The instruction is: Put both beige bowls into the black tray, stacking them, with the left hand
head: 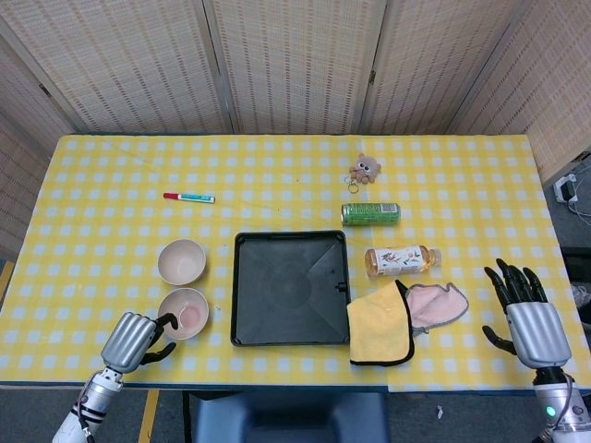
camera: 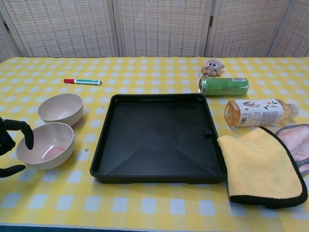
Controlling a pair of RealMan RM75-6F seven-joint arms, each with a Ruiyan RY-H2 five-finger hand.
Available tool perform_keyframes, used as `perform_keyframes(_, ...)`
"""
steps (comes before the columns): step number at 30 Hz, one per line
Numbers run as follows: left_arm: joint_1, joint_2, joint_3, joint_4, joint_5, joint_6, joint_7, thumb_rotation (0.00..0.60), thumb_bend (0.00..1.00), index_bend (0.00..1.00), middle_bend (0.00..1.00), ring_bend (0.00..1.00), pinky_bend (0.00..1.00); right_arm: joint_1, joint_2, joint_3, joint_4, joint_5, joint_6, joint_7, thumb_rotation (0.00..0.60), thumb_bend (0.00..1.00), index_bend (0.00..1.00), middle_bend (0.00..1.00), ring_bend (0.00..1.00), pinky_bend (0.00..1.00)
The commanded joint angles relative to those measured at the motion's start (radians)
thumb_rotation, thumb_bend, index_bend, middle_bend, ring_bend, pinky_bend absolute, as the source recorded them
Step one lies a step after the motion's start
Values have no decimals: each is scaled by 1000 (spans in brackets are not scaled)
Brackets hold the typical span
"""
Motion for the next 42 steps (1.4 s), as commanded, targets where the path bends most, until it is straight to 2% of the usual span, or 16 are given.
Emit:
perform_keyframes(1, -7, 4, 5, -12, -12, -17, 4, 600, 289, 526, 1000, 1000, 1000, -1, -2, 3, 2, 0, 6, 3, 600, 255, 0, 0, 0, 0)
perform_keyframes(7, -23, 5, 24, -19, -9, -48, -14, 600, 336, 524, 1000, 1000, 1000, 6, 12, -13, -6, -7, -23, 10, 600, 255, 0, 0, 0, 0)
perform_keyframes(12, -38, -7, 16, -4, -27, -71, -13, 600, 398, 535, 1000, 1000, 1000, 8, 13, -12, -6, -4, -25, 10, 600, 255, 0, 0, 0, 0)
perform_keyframes(23, -57, -23, 21, 22, -34, -87, -37, 600, 421, 587, 1000, 1000, 1000, 7, 11, -8, 0, 1, -21, 15, 600, 256, 0, 0, 0, 0)
perform_keyframes(30, -59, -30, 24, 18, -12, -52, -50, 600, 442, 624, 1000, 1000, 1000, 9, 13, -10, 0, 4, -27, 16, 600, 256, 0, 0, 0, 0)
perform_keyframes(37, -56, -26, 20, -17, 0, -16, -16, 600, 442, 615, 1000, 1000, 1000, 4, 21, -11, -6, -7, -13, 31, 600, 255, 0, 0, 0, 0)
perform_keyframes(42, -65, -9, 21, -108, 31, 2, 47, 600, 442, 614, 1000, 1000, 1000, 4, 24, -14, -10, -11, -14, 40, 600, 256, 0, 0, 0, 0)
